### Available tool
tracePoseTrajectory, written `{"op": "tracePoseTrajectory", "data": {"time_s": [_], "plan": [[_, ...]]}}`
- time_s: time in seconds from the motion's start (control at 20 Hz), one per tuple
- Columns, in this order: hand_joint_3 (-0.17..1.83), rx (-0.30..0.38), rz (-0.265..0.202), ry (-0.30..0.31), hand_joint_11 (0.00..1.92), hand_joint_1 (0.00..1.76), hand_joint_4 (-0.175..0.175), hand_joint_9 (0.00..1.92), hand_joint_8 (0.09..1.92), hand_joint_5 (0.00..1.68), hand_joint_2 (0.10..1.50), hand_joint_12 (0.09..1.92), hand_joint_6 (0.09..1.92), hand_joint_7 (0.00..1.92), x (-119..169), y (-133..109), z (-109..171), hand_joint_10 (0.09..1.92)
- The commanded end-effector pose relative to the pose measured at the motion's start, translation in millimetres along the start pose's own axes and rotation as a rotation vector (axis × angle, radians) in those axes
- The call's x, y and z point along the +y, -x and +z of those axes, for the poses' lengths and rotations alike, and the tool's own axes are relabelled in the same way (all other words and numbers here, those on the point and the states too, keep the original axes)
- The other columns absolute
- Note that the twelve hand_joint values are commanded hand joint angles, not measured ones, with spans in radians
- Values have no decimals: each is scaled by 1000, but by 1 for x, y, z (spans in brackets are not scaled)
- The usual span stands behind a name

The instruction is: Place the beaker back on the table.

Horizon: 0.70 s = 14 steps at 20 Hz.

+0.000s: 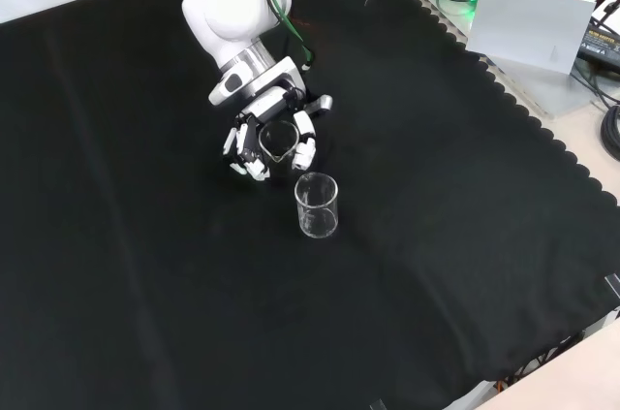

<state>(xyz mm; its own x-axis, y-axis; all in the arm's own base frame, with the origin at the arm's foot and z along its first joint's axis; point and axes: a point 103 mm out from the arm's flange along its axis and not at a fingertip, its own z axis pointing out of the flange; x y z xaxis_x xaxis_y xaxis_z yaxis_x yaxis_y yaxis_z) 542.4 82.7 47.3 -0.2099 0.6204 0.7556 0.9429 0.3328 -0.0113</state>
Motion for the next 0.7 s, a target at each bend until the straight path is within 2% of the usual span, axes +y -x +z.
{"op": "tracePoseTrajectory", "data": {"time_s": [0.05, 0.45, 0.7], "plan": [[832, 6, -8, -3, 282, 1009, -62, 851, 87, 525, 439, 1358, 801, 1066, -5, -6, -7, 489], [821, 5, 15, 19, 242, 988, -64, 781, 87, 474, 430, 1374, 706, 1012, -10, -2, -19, 538], [798, -14, 28, 42, 217, 980, -64, 767, 87, 478, 438, 1383, 671, 999, -15, -8, -38, 552]]}}
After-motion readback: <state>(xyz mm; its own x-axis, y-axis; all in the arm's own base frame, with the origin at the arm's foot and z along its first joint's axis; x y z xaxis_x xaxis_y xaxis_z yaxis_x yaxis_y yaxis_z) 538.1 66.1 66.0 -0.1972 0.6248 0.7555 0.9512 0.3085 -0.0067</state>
